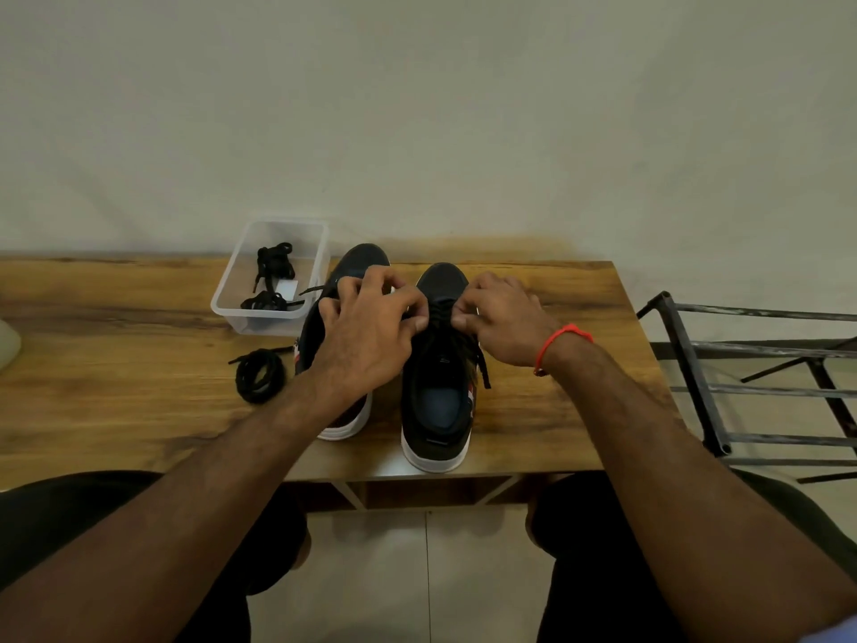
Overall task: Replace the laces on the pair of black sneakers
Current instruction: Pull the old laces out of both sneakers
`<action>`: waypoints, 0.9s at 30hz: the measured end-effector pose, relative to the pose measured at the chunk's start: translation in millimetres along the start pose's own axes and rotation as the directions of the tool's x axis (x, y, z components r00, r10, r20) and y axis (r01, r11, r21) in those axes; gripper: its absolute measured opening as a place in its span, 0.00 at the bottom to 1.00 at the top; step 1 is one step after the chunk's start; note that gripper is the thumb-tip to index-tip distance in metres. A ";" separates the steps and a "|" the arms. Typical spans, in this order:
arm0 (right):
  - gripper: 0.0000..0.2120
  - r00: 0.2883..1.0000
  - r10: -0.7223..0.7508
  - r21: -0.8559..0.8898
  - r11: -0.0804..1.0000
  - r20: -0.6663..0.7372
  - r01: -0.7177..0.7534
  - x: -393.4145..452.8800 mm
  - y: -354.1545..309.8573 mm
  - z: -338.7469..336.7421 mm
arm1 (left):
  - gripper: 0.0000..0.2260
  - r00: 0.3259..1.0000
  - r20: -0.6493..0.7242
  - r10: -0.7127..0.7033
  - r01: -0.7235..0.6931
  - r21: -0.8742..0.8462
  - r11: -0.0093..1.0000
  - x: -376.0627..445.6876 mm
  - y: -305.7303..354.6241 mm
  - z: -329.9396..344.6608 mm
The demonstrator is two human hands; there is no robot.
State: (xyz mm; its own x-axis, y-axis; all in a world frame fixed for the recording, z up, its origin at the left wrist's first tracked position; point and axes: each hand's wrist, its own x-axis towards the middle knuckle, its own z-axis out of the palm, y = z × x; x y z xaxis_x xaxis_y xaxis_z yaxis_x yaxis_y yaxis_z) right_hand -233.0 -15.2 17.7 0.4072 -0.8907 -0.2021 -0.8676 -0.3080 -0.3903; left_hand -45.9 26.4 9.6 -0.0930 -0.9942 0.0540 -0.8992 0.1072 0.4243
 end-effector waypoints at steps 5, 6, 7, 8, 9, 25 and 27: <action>0.10 0.998 0.016 0.168 0.985 0.055 -0.025 -8.4 13.0 -24.3 | 0.05 0.995 -0.029 -0.097 0.095 -0.045 0.994 3.9 -3.3 -11.5; 0.11 0.996 0.027 0.175 0.984 0.086 -0.042 -10.4 16.5 -28.4 | 0.05 0.993 -0.029 -0.119 0.117 -0.045 0.992 4.3 -4.3 -14.1; 0.12 0.992 0.038 0.165 0.985 0.124 -0.059 -12.7 19.9 -31.9 | 0.05 0.989 -0.021 -0.144 0.143 -0.042 0.989 4.9 -5.5 -16.8; 0.12 0.985 0.057 0.146 0.986 0.162 -0.081 -14.6 23.8 -34.1 | 0.06 0.985 -0.005 -0.175 0.175 -0.032 0.984 5.4 -7.0 -19.6; 0.12 0.976 0.084 0.129 0.985 0.200 -0.111 -16.7 27.8 -36.1 | 0.07 0.977 0.011 -0.212 0.212 -0.006 0.977 6.1 -9.1 -22.4; 0.07 0.992 -0.018 0.098 0.995 -0.126 0.031 -2.2 12.2 -18.3 | 0.13 0.994 -0.028 0.106 -0.100 0.175 0.979 3.0 -4.0 -12.9; 0.09 0.996 -0.057 -0.047 0.997 -0.076 0.053 -1.3 1.3 -5.5 | 0.13 0.992 0.052 0.118 -0.126 0.201 0.972 -0.6 0.0 -2.7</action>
State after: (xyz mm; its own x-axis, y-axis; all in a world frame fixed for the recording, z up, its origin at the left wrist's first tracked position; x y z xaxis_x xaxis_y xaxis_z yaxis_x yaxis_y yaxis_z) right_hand -236.3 -16.3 22.4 0.4330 -0.8945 -0.1111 -0.8571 -0.3703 -0.3581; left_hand -44.6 27.0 12.1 -0.2201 -0.9738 0.0564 -0.9477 0.2272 0.2242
